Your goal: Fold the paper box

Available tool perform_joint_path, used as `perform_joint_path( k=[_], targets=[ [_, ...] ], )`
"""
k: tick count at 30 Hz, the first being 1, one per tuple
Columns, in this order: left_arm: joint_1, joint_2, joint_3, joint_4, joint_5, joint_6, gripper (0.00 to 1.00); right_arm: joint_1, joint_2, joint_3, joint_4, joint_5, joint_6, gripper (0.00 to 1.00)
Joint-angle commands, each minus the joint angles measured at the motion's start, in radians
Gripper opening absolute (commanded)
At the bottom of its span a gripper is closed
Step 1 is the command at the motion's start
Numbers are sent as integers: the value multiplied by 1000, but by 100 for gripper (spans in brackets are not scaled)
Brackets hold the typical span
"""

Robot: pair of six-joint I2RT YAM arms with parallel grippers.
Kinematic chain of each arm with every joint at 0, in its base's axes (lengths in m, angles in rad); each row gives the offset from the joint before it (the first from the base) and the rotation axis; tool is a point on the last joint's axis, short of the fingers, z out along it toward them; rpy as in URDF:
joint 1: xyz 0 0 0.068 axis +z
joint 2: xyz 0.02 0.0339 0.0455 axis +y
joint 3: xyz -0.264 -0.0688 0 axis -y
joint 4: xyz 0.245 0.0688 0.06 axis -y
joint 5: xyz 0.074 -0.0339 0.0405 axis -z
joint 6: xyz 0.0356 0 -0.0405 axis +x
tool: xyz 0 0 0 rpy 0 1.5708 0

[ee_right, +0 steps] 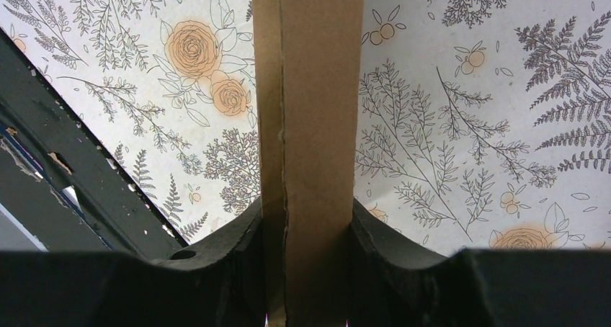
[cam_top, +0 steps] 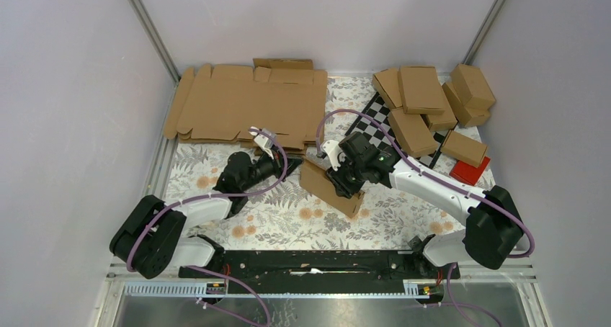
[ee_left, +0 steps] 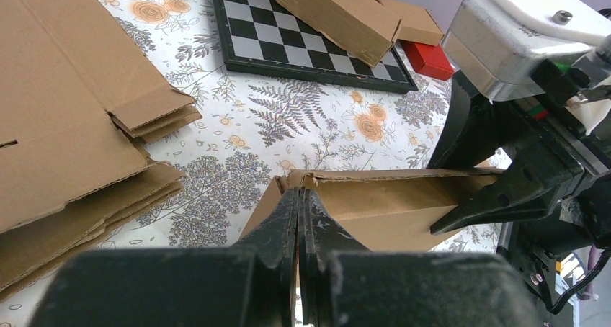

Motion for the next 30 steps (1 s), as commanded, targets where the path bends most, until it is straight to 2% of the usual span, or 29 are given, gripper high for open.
perform_joint_path(
  k=[1,10,17,21,25,30],
  targets=[
    [-5,17,2,-106,-2,32,0,1,2,15,3,5,-16,30],
    [-65,42,-3,-203,-114,66,0,1,0,19,5,27,-16,30],
    [-115,6,-24,-198,-158,80,0,1,2,16,5,29,-18,30],
    [-115,-10,32,-325,-189,68,0,0,1,15,5,25,-18,30],
    [-115,-161,18,-345,-238,7,33,0,-10,8,5,30,-19,31],
    [-102,-294,55,-420,-260,-80,66,0,-15,2,6,31,-24,31]
  ],
)
